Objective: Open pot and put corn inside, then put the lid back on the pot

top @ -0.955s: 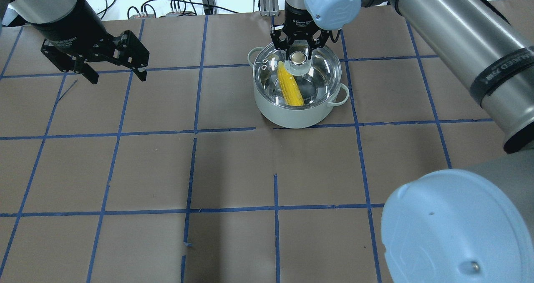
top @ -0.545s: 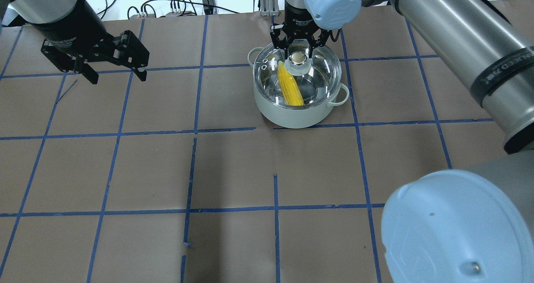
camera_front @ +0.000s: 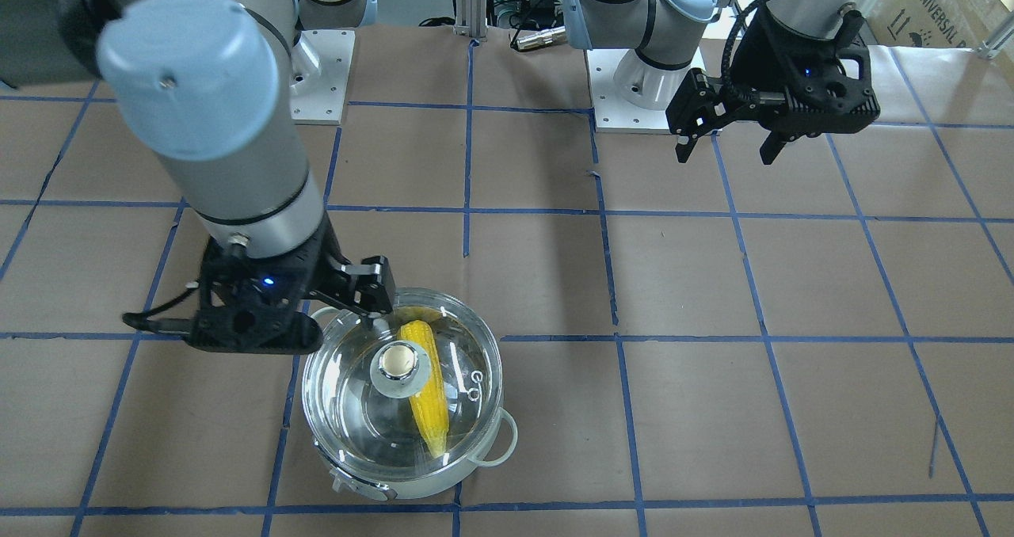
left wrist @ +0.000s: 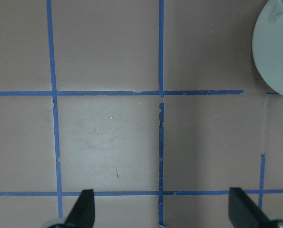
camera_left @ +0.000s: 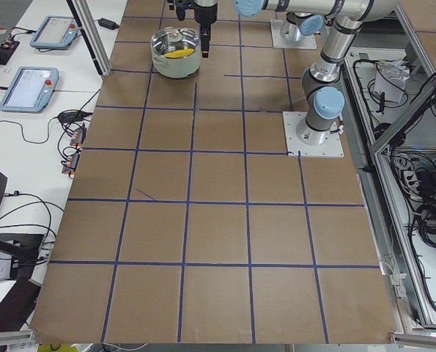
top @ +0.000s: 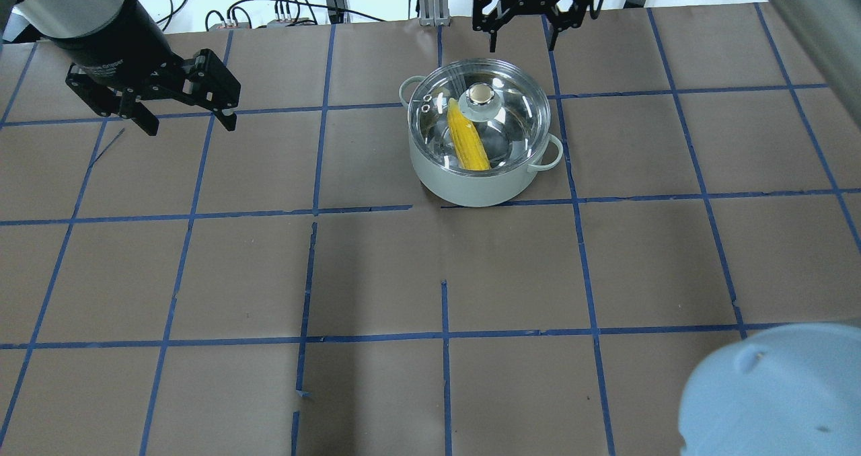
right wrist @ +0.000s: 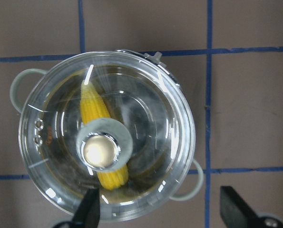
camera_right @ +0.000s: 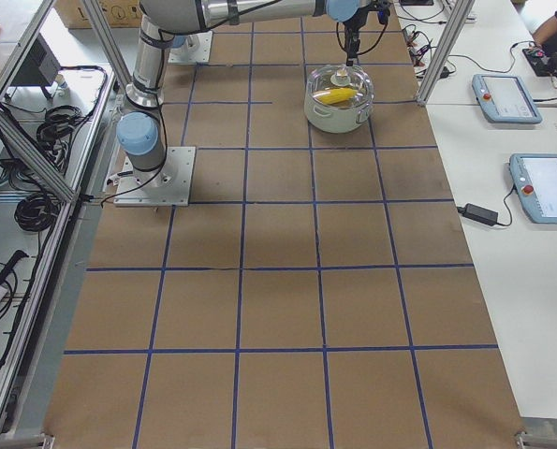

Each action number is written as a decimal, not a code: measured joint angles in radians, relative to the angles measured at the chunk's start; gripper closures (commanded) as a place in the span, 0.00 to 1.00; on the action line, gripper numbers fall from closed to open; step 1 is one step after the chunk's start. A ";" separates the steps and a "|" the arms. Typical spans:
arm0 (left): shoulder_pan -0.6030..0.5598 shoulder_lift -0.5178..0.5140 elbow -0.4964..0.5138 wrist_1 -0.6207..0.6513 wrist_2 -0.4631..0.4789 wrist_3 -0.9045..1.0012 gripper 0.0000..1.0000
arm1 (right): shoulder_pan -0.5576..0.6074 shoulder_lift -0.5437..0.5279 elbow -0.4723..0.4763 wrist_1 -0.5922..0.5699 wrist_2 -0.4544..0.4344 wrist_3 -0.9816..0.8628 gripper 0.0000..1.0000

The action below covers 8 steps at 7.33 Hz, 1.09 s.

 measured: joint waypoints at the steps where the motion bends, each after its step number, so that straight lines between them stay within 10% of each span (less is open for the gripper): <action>1: 0.000 0.000 0.000 0.000 0.001 0.000 0.00 | -0.058 -0.055 0.036 0.030 0.001 -0.067 0.00; 5: -0.001 0.001 0.007 -0.008 0.016 -0.001 0.00 | -0.148 -0.256 0.307 -0.018 0.005 -0.145 0.00; 8: -0.001 0.001 0.007 -0.015 0.019 0.000 0.00 | -0.143 -0.270 0.332 -0.078 0.011 -0.157 0.00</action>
